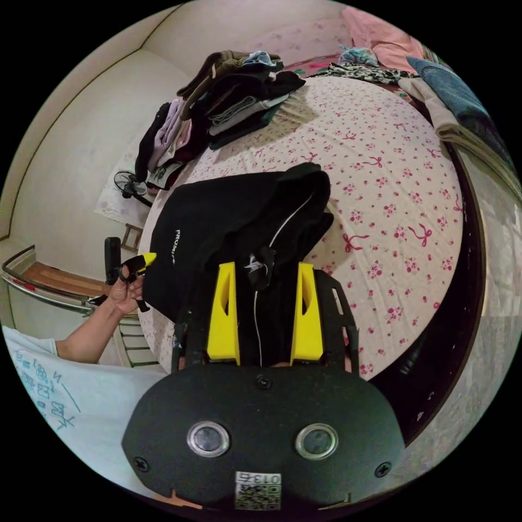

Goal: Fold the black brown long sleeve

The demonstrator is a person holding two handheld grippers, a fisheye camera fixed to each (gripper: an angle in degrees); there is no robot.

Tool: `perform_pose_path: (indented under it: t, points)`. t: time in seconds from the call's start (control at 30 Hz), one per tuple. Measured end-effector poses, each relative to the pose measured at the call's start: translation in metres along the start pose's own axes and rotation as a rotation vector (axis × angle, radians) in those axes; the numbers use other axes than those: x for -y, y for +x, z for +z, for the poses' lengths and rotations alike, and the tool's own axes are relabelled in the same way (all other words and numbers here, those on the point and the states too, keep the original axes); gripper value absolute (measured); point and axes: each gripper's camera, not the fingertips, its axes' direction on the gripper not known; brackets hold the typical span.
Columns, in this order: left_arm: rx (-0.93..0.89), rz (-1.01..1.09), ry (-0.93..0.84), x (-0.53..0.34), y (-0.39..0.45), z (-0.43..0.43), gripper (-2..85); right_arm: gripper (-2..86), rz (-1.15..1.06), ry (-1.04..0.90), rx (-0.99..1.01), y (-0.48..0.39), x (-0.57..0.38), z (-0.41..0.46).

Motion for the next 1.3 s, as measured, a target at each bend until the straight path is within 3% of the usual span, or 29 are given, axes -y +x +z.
perform_pose_path:
  t: [0.13, 0.27, 0.4, 0.63, 0.97, 1.17, 1.3]
  points:
    - [-0.132, -0.113, -0.028, 0.014, -0.014, 0.031, 18.1, 13.7, 0.079, 0.025, 0.076, 0.009, -0.004, -0.007]
    - [-0.049, -0.092, 0.008, 0.023, 0.009, 0.037, 15.8, 7.0, 0.098, 0.028, 0.131, 0.001, -0.011, -0.021]
    - [0.026, -0.004, 0.023, 0.039, 0.061, 0.036, 14.4, 4.2, -0.040, 0.092, 0.121, -0.031, -0.022, -0.055]
    - [-0.030, 0.231, 0.046, 0.122, 0.166, 0.092, 13.9, 2.0, -0.115, 0.246, 0.069, -0.045, -0.029, -0.155]
    - [-0.364, 0.463, 0.099, 0.317, 0.318, 0.250, 13.8, 2.1, -0.208, 0.565, -0.305, -0.011, 0.025, -0.363]
    - [-0.461, 0.429, 0.057, 0.424, 0.375, 0.378, 13.9, 2.8, -0.185, 0.504, -0.578, 0.036, 0.105, -0.417]
    - [-0.374, 0.316, -0.006, 0.461, 0.376, 0.467, 14.5, 4.2, -0.134, 0.370, -0.659, 0.084, 0.159, -0.397]
